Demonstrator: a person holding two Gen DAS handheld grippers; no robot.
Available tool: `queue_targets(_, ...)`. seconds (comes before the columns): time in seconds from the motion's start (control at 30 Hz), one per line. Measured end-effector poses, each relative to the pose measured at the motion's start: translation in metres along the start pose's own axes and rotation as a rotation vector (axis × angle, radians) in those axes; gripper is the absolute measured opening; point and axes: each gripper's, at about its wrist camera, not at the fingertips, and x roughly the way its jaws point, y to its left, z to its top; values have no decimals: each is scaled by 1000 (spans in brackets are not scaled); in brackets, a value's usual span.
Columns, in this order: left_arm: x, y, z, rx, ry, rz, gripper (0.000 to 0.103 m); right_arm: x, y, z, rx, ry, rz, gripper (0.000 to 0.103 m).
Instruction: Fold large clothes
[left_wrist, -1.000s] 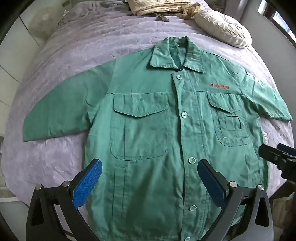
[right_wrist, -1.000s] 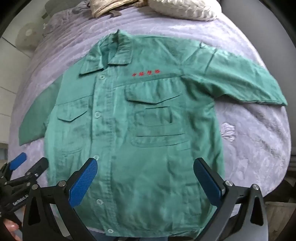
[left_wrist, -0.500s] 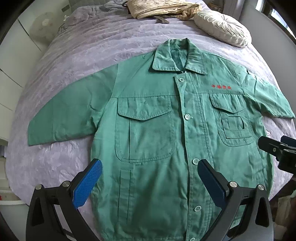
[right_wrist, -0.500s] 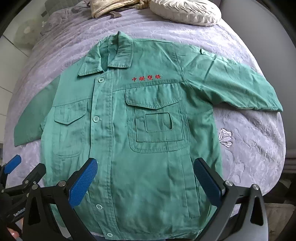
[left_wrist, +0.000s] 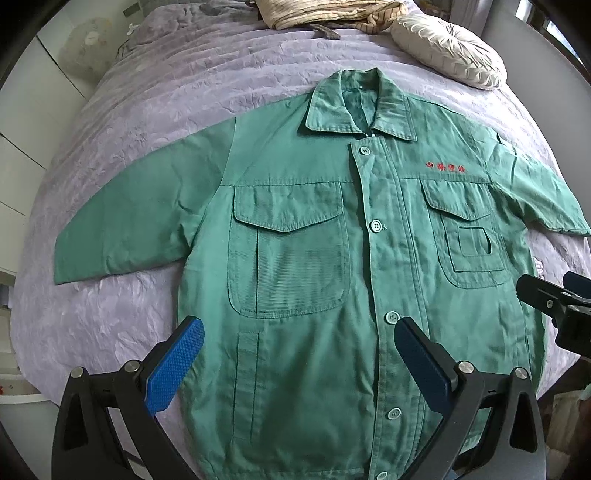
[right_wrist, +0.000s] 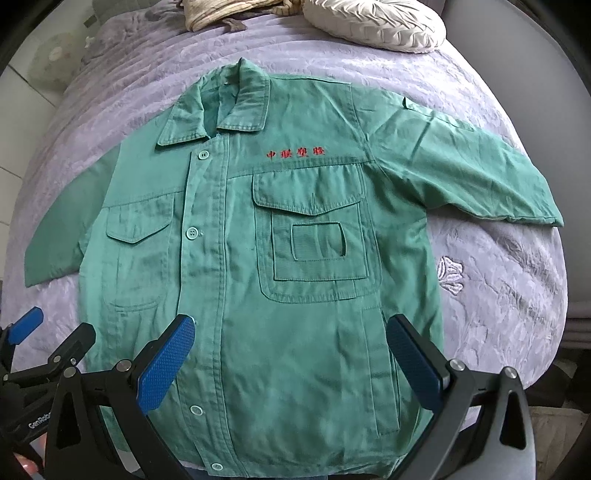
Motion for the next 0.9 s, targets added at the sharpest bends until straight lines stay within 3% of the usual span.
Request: queue_targets(0.9,1,2,-3,0,10,4,103,1,1,-5,-8,8,-1,103)
